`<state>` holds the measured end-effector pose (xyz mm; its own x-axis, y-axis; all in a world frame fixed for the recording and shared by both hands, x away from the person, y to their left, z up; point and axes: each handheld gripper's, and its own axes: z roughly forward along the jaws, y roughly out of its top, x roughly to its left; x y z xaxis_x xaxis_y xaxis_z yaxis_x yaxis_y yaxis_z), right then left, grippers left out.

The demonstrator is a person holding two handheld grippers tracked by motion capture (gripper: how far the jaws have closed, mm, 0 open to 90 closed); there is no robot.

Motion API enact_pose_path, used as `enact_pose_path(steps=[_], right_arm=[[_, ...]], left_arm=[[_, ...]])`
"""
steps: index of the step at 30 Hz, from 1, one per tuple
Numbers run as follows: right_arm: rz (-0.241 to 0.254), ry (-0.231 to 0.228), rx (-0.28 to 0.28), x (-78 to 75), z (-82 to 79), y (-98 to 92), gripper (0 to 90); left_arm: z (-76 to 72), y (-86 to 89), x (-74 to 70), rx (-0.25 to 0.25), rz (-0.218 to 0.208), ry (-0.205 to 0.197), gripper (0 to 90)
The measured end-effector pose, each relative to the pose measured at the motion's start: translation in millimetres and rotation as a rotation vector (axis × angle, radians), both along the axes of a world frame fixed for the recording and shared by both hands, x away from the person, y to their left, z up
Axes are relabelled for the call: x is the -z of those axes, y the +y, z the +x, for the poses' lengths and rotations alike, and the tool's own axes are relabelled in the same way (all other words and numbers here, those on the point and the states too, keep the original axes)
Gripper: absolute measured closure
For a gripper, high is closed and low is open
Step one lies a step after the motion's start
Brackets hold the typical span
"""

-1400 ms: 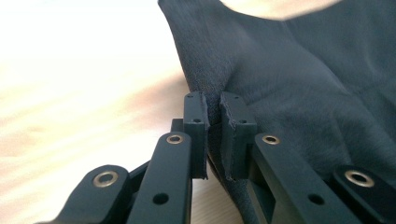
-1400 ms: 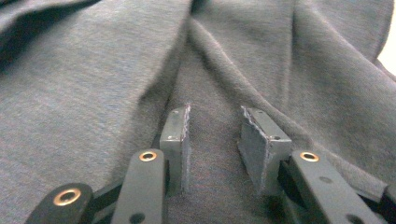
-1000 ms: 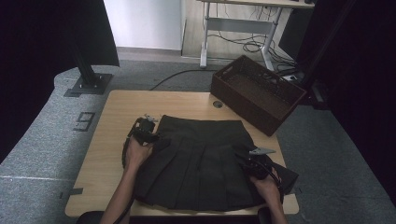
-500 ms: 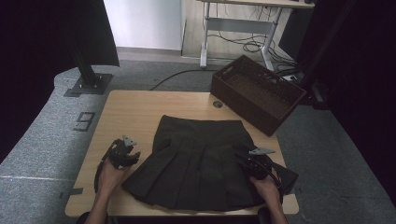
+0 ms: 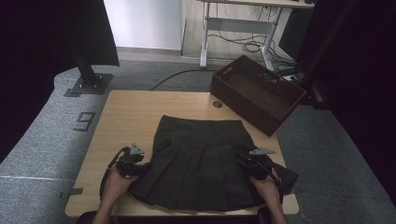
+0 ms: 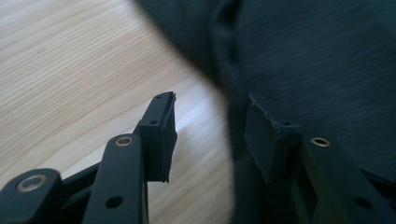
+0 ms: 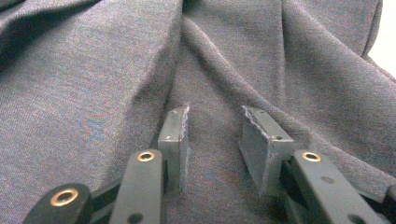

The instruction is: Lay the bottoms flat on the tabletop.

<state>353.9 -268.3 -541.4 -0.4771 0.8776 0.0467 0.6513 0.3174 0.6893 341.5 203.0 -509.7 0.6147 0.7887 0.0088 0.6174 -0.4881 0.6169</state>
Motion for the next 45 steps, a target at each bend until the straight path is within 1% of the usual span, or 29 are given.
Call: enact_pose_path(steps=[3, 5, 7, 8, 9, 10, 12, 13, 14, 15, 17, 19, 21, 23, 25, 27, 28, 29, 30, 32, 33, 34, 35, 37, 38, 40, 43, 44, 45], right_arm=[[0.001, -0.001, 0.000, 0.1, -0.1, -0.2, 61.3], [0.001, 0.000, -0.001, 0.1, -0.1, -0.2, 61.3], [0.004, -0.001, -0.002, 0.2, 0.1, -0.6, 61.2], [0.006, -0.002, -0.003, 0.3, 0.0, -0.9, 61.2], [0.007, -0.002, -0.003, 0.4, 0.0, -1.1, 61.2], [0.007, -0.002, -0.003, 0.4, 0.1, -1.1, 61.2], [0.006, 0.000, -0.004, 0.2, 0.3, -1.0, 61.1], [0.007, 0.000, -0.004, 0.3, 0.3, -1.0, 61.1], [0.008, -0.001, -0.004, 0.3, 0.3, -1.1, 61.1], [0.009, -0.002, -0.004, 0.4, 0.2, -1.2, 61.1], [0.009, 0.000, -0.003, 0.3, 0.2, -1.2, 61.1], [0.007, 0.001, -0.002, 0.2, 0.5, -0.7, 61.1], [0.005, -0.001, -0.002, 0.3, 0.5, -0.4, 61.0], [0.008, -0.002, -0.002, 0.4, 0.4, -0.7, 61.0], [0.008, 0.001, -0.002, 0.3, 0.4, -0.7, 60.9], [0.007, 0.001, -0.001, 0.2, 0.5, -0.6, 60.9], [0.007, 0.001, -0.001, 0.2, 0.4, -0.6, 61.0], [0.008, 0.001, -0.001, 0.3, 0.4, -0.6, 60.9], [0.007, 0.001, -0.001, 0.2, 0.4, -0.5, 60.9], [0.005, -0.001, -0.002, 0.3, 0.5, -0.5, 60.9], [0.006, -0.001, -0.002, 0.3, 0.5, -0.6, 60.9], [0.006, -0.001, -0.002, 0.3, 0.5, -0.6, 60.9], [0.005, 0.000, -0.003, 0.2, 0.6, -0.5, 60.9], [0.002, 0.000, -0.003, 0.1, 0.7, -0.3, 60.9], [0.002, -0.001, -0.003, 0.1, 0.7, -0.2, 60.9], [0.002, -0.001, -0.003, 0.2, 0.7, -0.3, 60.9], [0.005, -0.001, -0.004, 0.3, 0.7, -0.6, 60.9], [0.006, -0.001, -0.006, 0.3, 0.8, -0.9, 61.0], [0.009, -0.001, -0.007, 0.4, 0.8, -1.3, 61.0]], left_arm=[[2.7, -5.0, -2.6, -0.005, 0.000, -0.007, 52.1], [8.0, -3.7, -2.3, -0.058, 0.030, -0.030, 52.3], [15.8, 5.0, -2.5, -0.126, 0.021, -0.043, 52.8], [19.9, 10.0, -2.0, -0.161, 0.026, -0.049, 53.4], [25.4, 15.6, 0.2, -0.190, 0.043, -0.040, 54.2], [29.6, 18.9, 3.5, -0.196, 0.064, -0.023, 54.6], [34.8, 22.1, 10.9, -0.190, 0.091, 0.013, 54.5], [35.6, 22.5, 14.4, -0.175, 0.085, 0.031, 54.0], [34.8, 22.2, 16.6, -0.151, 0.051, 0.043, 53.6], [33.0, 20.6, 17.3, -0.114, 0.007, 0.062, 53.5], [29.0, 14.0, 16.5, -0.077, -0.029, 0.063, 52.7], [27.0, 7.6, 14.7, -0.054, -0.052, 0.061, 52.8], [26.6, 1.0, 12.6, -0.040, -0.044, 0.056, 53.0], [28.0, -3.3, 11.7, -0.034, -0.061, 0.066, 53.1], [29.3, -7.5, 11.4, -0.026, -0.061, 0.070, 53.1], [29.9, -12.2, 11.9, -0.026, -0.054, 0.063, 53.1], [30.6, -13.5, 13.2, -0.031, -0.047, 0.065, 53.3], [31.9, -15.5, 16.1, -0.041, -0.024, 0.072, 54.2], [32.1, -17.2, 18.6, -0.048, -0.006, 0.062, 55.6], [31.9, -19.0, 18.8, -0.058, -0.004, 0.057, 57.9], [31.9, -20.2, 18.4, -0.061, -0.002, 0.059, 60.9], [31.7, -21.7, 18.0, -0.068, -0.004, 0.063, 64.5], [31.6, -23.4, 17.7, -0.070, -0.010, 0.071, 70.5], [32.5, -27.2, 17.2, -0.090, -0.031, 0.096, 81.1], [33.6, -28.2, 17.0, -0.099, -0.039, 0.107, 84.9], [36.7, -28.2, 16.5, -0.097, -0.055, 0.128, 88.5], [39.1, -25.2, 16.1, -0.086, -0.064, 0.139, 90.0], [40.0, -22.7, 14.8, -0.091, -0.037, 0.128, 90.0], [40.4, -19.4, 12.0, -0.108, -0.012, 0.105, 90.0]])
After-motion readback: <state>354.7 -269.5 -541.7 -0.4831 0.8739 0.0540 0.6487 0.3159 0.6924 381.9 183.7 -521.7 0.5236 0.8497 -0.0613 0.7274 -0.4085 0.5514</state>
